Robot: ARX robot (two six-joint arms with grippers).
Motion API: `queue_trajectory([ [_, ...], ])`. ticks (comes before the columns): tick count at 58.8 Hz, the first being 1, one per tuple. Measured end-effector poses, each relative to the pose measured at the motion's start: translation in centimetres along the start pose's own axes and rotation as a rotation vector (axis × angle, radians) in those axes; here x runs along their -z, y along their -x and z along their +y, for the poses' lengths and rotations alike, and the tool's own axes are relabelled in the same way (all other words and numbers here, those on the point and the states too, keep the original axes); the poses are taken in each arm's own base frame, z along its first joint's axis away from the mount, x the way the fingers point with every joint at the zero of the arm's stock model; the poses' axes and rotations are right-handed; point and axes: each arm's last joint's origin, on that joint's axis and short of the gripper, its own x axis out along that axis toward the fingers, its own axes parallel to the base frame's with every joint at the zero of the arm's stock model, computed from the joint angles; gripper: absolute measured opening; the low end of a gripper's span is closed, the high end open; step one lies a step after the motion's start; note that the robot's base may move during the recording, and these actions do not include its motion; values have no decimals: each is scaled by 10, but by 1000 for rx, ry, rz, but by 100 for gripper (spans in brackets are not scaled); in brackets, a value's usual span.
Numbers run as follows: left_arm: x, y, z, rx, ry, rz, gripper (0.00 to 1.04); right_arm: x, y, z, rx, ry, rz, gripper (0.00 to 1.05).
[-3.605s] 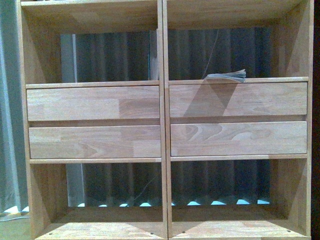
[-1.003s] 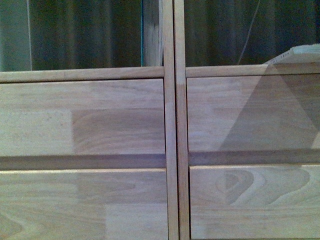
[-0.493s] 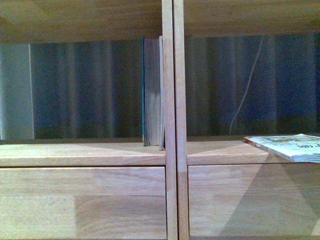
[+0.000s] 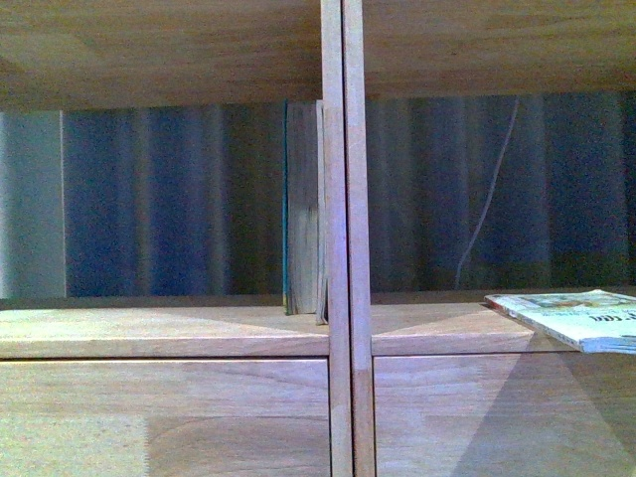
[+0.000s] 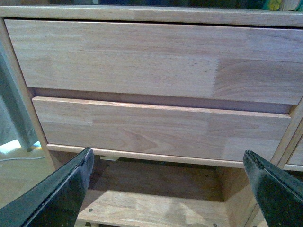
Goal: Organize books on shelf
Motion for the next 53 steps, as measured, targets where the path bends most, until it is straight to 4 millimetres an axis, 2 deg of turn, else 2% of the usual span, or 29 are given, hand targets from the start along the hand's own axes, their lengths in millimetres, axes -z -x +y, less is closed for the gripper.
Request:
queue_trajectory([
  [11,0,0,0,0,0,0,97,12,-29,18,-25,-83,-12,98],
  [16,0,0,0,0,0,0,97,14,-43,20,-18,-117,-38,98],
  [29,0,0,0,0,0,0,97,3,-73,16,2,-229,-157,98],
  [38,0,0,0,0,0,0,97,-13,-79,18,-12,-302,-240,98],
  [48,0,0,0,0,0,0,97,-31,-74,14,-16,-341,-297,97],
  [53,0,0,0,0,0,0,97,-36,-72,12,-20,-343,-307,86],
])
